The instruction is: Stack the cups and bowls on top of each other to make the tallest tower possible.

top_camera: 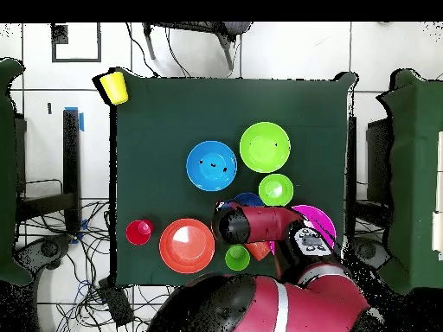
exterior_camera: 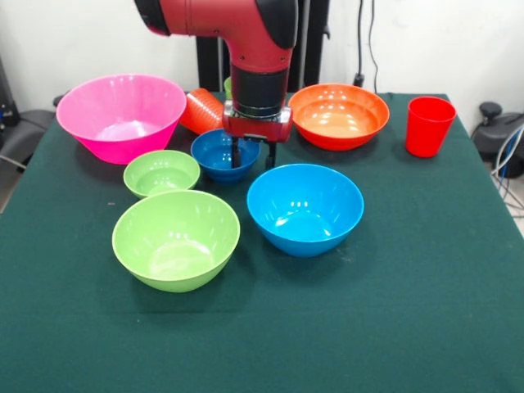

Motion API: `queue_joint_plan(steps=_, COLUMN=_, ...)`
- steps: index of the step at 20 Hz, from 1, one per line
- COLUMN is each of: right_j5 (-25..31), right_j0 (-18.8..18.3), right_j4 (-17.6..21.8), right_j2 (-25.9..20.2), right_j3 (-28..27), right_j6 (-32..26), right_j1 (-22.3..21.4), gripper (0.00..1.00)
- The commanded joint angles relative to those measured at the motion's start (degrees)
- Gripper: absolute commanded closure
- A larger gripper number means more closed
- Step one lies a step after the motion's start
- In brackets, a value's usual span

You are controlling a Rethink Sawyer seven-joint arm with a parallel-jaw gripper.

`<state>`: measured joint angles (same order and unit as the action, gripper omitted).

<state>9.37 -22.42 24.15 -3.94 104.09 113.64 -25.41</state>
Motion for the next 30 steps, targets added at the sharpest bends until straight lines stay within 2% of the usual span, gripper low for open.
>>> queue_joint_plan(steps=1, right_j5=5.76, right_j0=-0.63, right_j4=3.37, right_j2=-7.71, right_j3=-3.57, right_j6=-4.84, right_j1=1.6, gripper=0.0)
queue_joint_plan(steps=16, right_j5=10.11, right_j0=-0.57, right_j4=2.8, right_j2=-9.35, right_j3=-3.69, right_j6=-5.81, right_j1=0.76, gripper=0.0)
queue_joint_plan(steps=17, right_j5=10.28, right_j0=-0.58, right_j4=2.96, right_j2=-9.54, right_j3=-3.82, right_j6=-5.69, right_j1=0.78, gripper=1.0)
queue_joint_plan(steps=30, right_j5=11.9, right_j0=-2.62, right_j4=3.29, right_j2=-12.1, right_j3=-2.85, right_j6=-6.88, right_j1=0.02, gripper=1.0)
